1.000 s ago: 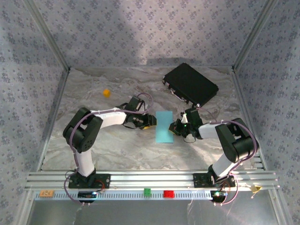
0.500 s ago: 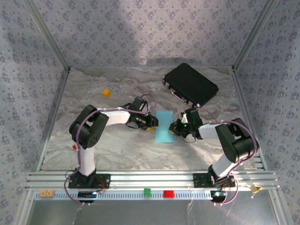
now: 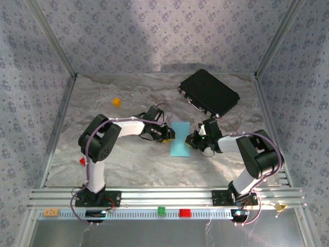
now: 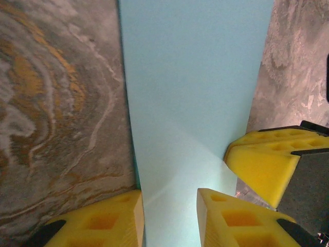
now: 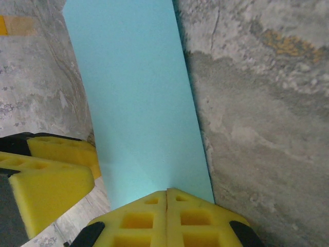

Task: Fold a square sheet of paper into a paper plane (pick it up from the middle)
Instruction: Third fold the triangle at the center of the table.

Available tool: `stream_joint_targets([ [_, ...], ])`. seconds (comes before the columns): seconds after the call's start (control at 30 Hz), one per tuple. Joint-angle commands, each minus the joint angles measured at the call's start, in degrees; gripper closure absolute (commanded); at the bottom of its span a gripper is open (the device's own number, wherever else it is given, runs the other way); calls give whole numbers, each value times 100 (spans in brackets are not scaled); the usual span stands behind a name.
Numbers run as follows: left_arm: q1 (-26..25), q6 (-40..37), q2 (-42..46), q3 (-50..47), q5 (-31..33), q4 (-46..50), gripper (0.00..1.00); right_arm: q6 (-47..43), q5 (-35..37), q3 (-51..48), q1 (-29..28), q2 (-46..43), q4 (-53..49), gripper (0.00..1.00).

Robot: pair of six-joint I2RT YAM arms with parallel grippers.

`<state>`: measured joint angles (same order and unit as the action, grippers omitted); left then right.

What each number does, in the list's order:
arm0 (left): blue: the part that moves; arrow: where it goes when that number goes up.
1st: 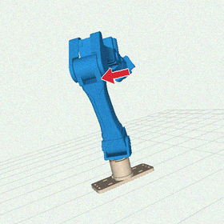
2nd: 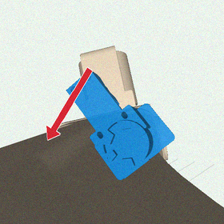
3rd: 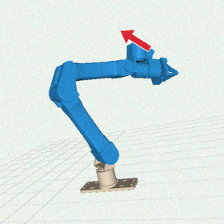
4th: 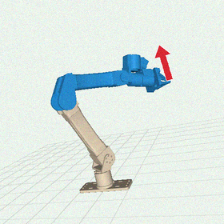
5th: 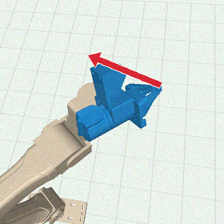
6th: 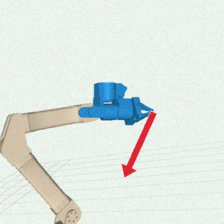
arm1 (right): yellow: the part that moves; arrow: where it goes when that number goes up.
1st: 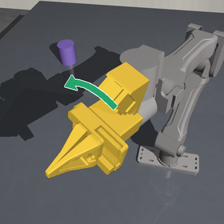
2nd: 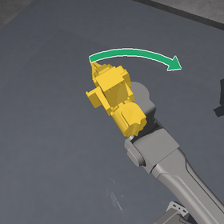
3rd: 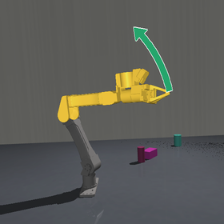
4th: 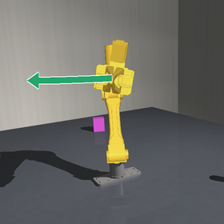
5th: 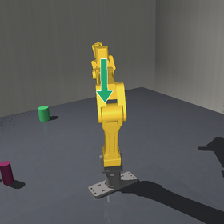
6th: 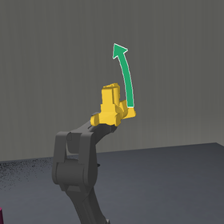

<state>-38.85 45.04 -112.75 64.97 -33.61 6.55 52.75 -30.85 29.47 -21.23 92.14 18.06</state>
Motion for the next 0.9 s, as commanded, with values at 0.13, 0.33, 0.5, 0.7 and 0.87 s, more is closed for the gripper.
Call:
stream_joint_targets([
  [0.13, -95, 40, -187, 250, 13, 418, 69, 14, 253, -150, 14, 15, -594, 94],
  [0.33, -94, 71, -17, 236, 16, 365, 72, 7, 255, -139, 23, 37, -589, 94],
  [0.5, -90, 88, 103, 176, 96, 356, 77, -15, 255, -132, 18, 24, -585, 94],
  [0.7, -80, 98, 251, 68, 283, 339, 85, -20, 289, -126, 23, -20, -605, 94],
  [0.87, -66, 103, 284, 38, 348, 359, 91, -50, 281, -109, 23, -30, -620, 93],
])
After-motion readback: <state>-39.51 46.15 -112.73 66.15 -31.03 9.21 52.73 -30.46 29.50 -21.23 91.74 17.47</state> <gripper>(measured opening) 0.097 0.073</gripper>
